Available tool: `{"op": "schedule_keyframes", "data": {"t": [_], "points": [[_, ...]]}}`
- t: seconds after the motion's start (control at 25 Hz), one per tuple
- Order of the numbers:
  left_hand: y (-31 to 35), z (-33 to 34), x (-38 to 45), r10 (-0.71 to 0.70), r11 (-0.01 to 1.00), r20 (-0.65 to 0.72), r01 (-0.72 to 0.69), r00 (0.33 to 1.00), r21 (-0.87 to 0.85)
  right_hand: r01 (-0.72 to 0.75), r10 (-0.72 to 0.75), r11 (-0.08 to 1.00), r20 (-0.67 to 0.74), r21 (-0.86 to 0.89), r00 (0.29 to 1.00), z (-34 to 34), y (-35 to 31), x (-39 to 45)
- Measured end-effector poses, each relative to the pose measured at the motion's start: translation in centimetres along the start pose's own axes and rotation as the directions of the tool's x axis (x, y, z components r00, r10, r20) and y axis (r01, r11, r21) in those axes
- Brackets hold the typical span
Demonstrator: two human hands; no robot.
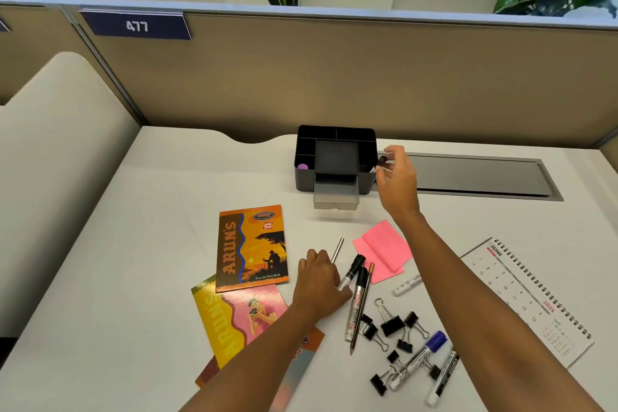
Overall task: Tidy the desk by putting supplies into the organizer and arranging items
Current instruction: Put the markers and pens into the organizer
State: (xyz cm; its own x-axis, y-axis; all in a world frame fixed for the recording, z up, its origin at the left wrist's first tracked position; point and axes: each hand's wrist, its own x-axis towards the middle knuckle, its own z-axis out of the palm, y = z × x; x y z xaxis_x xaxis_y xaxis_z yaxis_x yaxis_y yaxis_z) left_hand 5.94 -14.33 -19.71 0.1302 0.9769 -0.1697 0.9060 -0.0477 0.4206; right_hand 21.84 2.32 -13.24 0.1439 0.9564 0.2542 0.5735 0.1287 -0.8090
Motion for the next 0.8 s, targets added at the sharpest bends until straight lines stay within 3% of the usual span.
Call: {"op": "schedule_keyframes", "data": {"t": [0.2, 0.28, 0.36, 0.44, 0.64, 0.8], "points": [[0.5, -1.3, 0.8, -0.014, 0.981, -0.203, -0.026, 0.979, -0.192, -0.086, 0.084, 0.996, -0.096, -0.016, 0.992, -1.2, -1.0, -3.7], [0.8, -2.0, 1.5, -0.006, 0.977, -0.277, -0.054, 0.961, -0.205, -0.119, 0.117, 0.993, 0.09, 0.016, 0.989, -1.1, -0.9, -6.4], [1.0, -2.5, 2.1, 0.001, 0.977, -0.326, -0.07, 0.946, -0.2, -0.186, 0.158, 0.981, 0.311, 0.062, 0.937, -0.7, -0.9, -8.9], [1.2, -2.7, 2.5, -0.002, 0.978, -0.354, -0.072, 0.935, -0.196, -0.221, 0.18, 0.973, 0.391, 0.061, 0.902, -0.6, -0.9, -10.3], [1.5, -2.4, 2.2, -0.033, 0.966, -0.363, -0.064, 0.931, -0.252, -0.216, 0.184, 0.969, 0.236, 0.117, 0.954, -1.2, -2.4, -9.5], [0.7, -1.6, 1.4, -0.034, 0.968, -0.339, -0.054, 0.94, -0.247, -0.044, 0.082, 0.968, -0.144, 0.248, 0.986, -3.2, -4.5, -5.1]]}}
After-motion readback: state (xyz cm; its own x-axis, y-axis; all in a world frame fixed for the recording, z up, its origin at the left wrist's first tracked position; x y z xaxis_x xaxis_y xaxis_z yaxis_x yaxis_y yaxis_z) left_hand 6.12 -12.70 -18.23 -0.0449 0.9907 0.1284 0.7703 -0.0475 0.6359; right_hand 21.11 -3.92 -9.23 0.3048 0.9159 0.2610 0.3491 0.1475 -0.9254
